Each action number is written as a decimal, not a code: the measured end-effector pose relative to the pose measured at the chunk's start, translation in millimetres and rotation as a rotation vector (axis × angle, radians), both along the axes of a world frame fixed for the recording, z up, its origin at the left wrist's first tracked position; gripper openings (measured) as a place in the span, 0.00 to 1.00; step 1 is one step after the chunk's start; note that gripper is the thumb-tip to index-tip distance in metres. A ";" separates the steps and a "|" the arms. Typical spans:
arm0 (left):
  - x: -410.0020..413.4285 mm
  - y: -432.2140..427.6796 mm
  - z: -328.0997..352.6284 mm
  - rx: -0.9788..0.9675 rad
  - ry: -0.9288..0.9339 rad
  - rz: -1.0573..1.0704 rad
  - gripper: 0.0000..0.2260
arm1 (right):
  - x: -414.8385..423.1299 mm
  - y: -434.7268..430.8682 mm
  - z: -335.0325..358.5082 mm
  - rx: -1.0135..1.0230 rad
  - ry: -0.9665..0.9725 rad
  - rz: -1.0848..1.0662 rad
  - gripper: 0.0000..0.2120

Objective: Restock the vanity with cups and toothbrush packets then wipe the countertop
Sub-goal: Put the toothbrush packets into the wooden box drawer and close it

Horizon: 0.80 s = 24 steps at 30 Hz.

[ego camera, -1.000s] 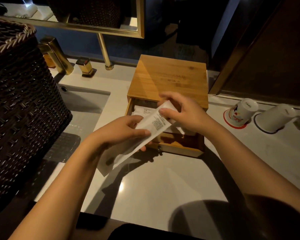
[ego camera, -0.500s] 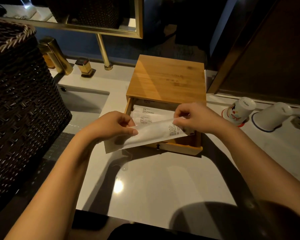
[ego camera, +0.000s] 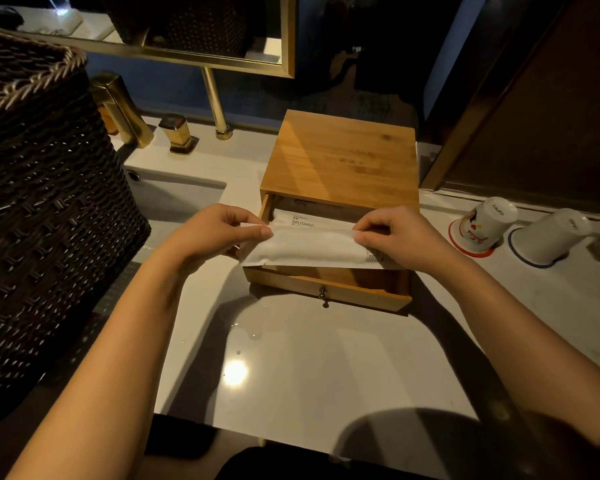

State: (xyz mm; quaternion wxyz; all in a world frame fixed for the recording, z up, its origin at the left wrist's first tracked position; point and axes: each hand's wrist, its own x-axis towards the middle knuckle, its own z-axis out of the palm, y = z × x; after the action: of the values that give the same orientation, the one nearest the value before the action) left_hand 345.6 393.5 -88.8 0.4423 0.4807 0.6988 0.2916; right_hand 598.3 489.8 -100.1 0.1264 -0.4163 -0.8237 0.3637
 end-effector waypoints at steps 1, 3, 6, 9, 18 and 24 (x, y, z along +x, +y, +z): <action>-0.8 -1.7 -1.5 -0.016 -0.050 0.035 0.09 | 0.5 -0.4 -0.1 -0.005 0.003 -0.005 0.05; 0.1 -4.4 -5.0 -0.033 -0.129 0.117 0.13 | 0.0 -1.6 -1.2 -0.009 0.002 -0.012 0.06; 1.6 -8.2 -9.1 -0.061 -0.244 0.171 0.16 | -1.3 -2.9 -3.8 -0.019 0.004 -0.038 0.07; 3.4 -11.4 -8.6 -0.049 -0.375 0.180 0.17 | -2.4 -3.3 -2.1 -0.030 0.027 -0.056 0.07; 2.0 -3.1 -5.5 0.111 -0.478 0.426 0.11 | -3.6 0.3 18.7 -0.354 0.145 -0.006 0.05; 32.3 -9.2 -7.7 0.276 -0.637 0.234 0.18 | -13.4 -8.7 12.9 -0.434 0.360 -0.136 0.08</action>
State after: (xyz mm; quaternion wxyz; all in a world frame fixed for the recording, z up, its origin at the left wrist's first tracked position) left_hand 377.9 384.3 -96.5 0.5320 0.3377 0.5305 0.5670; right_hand 585.0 481.1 -87.1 0.2026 -0.4166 -0.6609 0.5904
